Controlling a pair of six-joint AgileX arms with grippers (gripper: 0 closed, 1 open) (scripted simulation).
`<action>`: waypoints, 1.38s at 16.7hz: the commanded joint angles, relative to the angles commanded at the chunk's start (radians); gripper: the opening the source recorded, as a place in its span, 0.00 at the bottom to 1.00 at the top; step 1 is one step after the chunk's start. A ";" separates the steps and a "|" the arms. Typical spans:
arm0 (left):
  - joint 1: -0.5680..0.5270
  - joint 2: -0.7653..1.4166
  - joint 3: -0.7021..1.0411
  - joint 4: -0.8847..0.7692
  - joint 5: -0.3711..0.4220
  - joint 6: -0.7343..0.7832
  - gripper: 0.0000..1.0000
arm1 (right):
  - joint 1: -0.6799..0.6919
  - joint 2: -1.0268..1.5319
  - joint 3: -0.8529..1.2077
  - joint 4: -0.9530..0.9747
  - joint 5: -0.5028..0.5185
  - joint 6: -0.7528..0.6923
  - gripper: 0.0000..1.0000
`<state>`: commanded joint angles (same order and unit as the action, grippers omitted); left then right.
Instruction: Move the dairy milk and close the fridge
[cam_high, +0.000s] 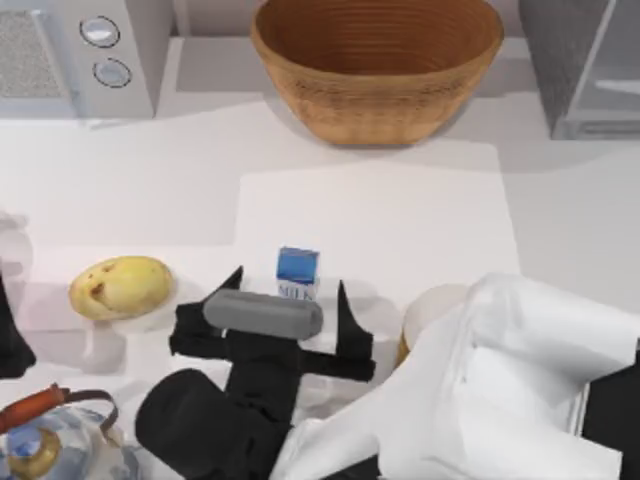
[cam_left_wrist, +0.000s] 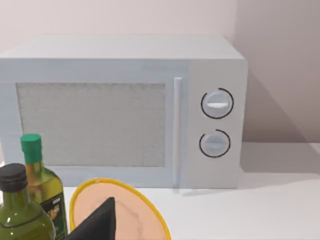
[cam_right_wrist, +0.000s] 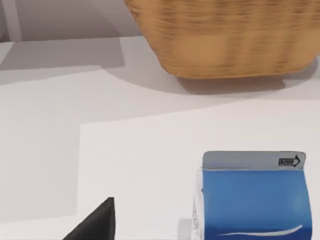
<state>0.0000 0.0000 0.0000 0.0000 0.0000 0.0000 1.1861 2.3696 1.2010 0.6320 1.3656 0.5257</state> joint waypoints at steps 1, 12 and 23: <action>0.000 0.000 0.000 0.000 0.000 0.000 1.00 | -0.008 0.006 0.011 0.010 -0.007 -0.013 1.00; 0.000 0.000 0.000 0.000 0.000 0.000 1.00 | -0.095 0.053 0.039 0.180 -0.081 -0.168 1.00; 0.000 0.000 0.000 0.000 0.000 0.000 1.00 | -0.093 0.053 0.031 0.176 -0.078 -0.156 0.55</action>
<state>0.0000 0.0000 0.0000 0.0000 0.0000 0.0000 1.0927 2.4223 1.2320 0.8079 1.2879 0.3699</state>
